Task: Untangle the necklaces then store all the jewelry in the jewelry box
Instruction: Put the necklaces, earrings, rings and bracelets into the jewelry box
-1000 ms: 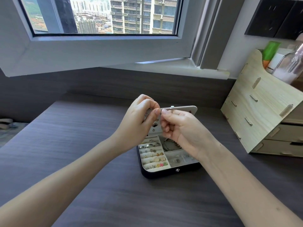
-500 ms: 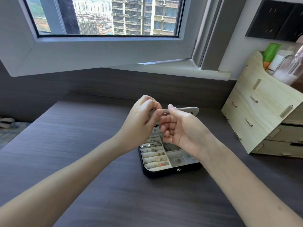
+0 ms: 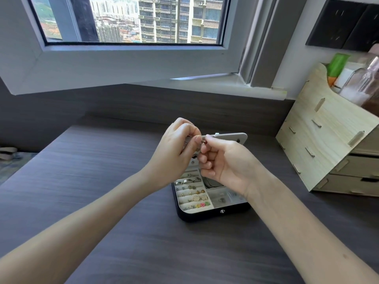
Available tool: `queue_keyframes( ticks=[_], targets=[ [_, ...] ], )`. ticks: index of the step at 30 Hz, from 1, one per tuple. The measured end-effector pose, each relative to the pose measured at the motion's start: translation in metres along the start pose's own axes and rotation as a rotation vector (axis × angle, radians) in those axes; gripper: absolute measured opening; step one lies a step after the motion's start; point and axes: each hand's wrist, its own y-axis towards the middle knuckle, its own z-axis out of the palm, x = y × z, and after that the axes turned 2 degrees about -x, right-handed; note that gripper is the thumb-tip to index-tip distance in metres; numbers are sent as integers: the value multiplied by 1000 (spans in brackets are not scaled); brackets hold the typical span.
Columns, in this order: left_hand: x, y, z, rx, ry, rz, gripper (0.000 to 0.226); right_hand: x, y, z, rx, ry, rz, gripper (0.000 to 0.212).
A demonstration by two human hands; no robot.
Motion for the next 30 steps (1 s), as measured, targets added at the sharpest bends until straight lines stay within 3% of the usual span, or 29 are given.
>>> queue_keyframes(
  ticks=[4,8,13,17,26,30],
  targets=[
    [-1,0,-1,2,5,9,11,1,-2,-1,10,40,-23,28],
    [-2,1,-1,2,-1,-5,11,4,-3,0,37,15,64,43],
    [-3,0,-2,10,-19,-32,14,2,-2,3,12,23,-51,30],
    [-5,2,-3,24,-63,-85,18,-5,-6,-1,-118,-252,-333,20],
    [-11,6,-7,71,-203,-234,16,-25,2,-15,-487,-1052,-1213,4],
    [-14,9,-8,73,-281,-320,24,-28,1,-29,-583,-1029,-1258,6]
  ],
)
